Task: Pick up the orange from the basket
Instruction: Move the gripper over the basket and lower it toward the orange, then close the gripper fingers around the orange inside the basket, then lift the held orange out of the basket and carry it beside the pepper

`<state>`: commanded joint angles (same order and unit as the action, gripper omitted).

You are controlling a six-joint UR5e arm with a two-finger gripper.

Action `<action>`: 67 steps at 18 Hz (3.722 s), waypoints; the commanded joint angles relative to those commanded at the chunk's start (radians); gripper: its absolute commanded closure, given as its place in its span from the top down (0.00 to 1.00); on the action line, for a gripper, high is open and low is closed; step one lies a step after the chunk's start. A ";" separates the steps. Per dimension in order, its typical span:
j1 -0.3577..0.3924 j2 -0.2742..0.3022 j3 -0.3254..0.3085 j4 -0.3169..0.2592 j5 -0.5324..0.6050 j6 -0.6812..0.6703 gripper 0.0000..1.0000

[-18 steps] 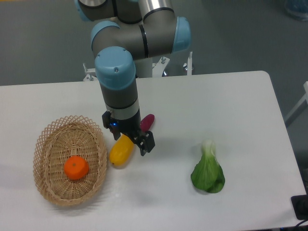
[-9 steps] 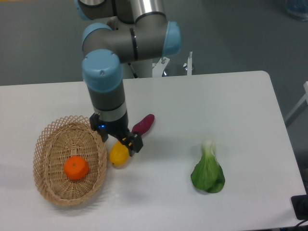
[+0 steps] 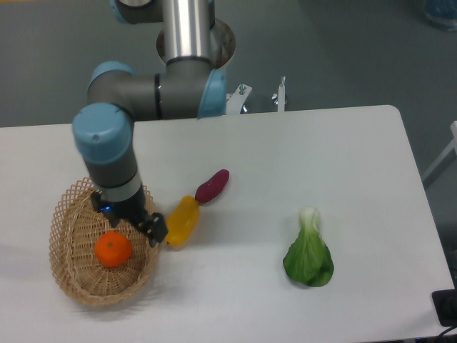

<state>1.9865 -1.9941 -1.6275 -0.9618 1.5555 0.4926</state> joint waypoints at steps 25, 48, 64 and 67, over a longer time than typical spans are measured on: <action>-0.040 -0.104 -0.002 0.061 -0.029 -0.034 0.87; -0.025 -0.043 0.021 0.063 -0.038 -0.023 0.55; 0.319 0.135 0.159 -0.213 -0.112 0.388 0.56; 0.366 0.138 0.166 -0.265 -0.112 0.481 0.56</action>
<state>2.3530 -1.8561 -1.4619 -1.2271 1.4435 0.9738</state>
